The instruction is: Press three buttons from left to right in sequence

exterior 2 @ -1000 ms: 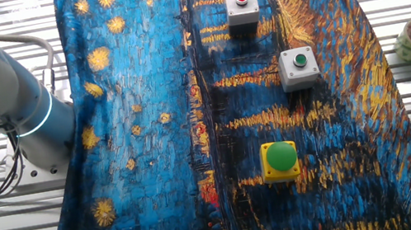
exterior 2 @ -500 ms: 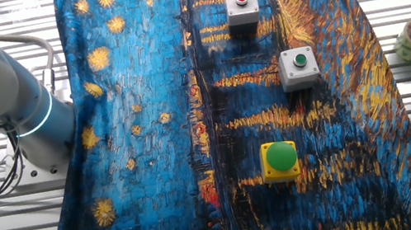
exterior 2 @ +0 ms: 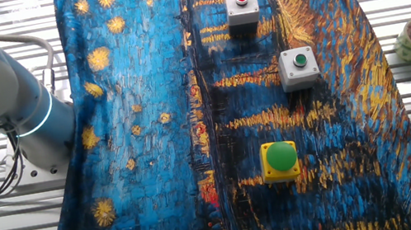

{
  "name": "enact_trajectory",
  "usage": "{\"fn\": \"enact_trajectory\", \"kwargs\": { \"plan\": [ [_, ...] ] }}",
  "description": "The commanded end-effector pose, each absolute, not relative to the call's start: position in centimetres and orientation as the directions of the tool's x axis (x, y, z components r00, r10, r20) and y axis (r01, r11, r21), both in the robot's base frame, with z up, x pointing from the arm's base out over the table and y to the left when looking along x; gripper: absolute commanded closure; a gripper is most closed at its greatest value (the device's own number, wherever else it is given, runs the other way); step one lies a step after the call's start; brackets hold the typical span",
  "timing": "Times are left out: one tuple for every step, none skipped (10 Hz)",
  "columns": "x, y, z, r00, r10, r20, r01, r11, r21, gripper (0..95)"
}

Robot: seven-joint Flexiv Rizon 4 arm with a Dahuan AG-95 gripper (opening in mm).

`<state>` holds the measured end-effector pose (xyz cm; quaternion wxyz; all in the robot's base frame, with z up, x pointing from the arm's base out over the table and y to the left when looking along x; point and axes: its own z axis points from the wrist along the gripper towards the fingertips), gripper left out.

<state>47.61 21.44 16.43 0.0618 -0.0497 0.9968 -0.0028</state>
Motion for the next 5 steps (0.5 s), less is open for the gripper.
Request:
{"fn": "enact_trajectory", "kwargs": {
  "plan": [
    [47.4,21.42,16.6,-0.986,-0.109,-0.122,-0.109,0.994,-0.008,57.0],
    [47.41,21.42,16.6,-0.986,-0.112,-0.122,-0.113,0.994,-0.002,57.0],
    [47.4,21.42,16.61,-0.986,-0.116,-0.117,-0.117,0.993,-0.001,57.0],
    [47.4,21.42,16.61,-0.986,-0.119,-0.114,-0.12,0.993,-0.001,57.0],
    [47.39,21.43,16.64,-0.986,-0.12,-0.112,-0.121,0.993,-0.001,57.0]
  ]
}}
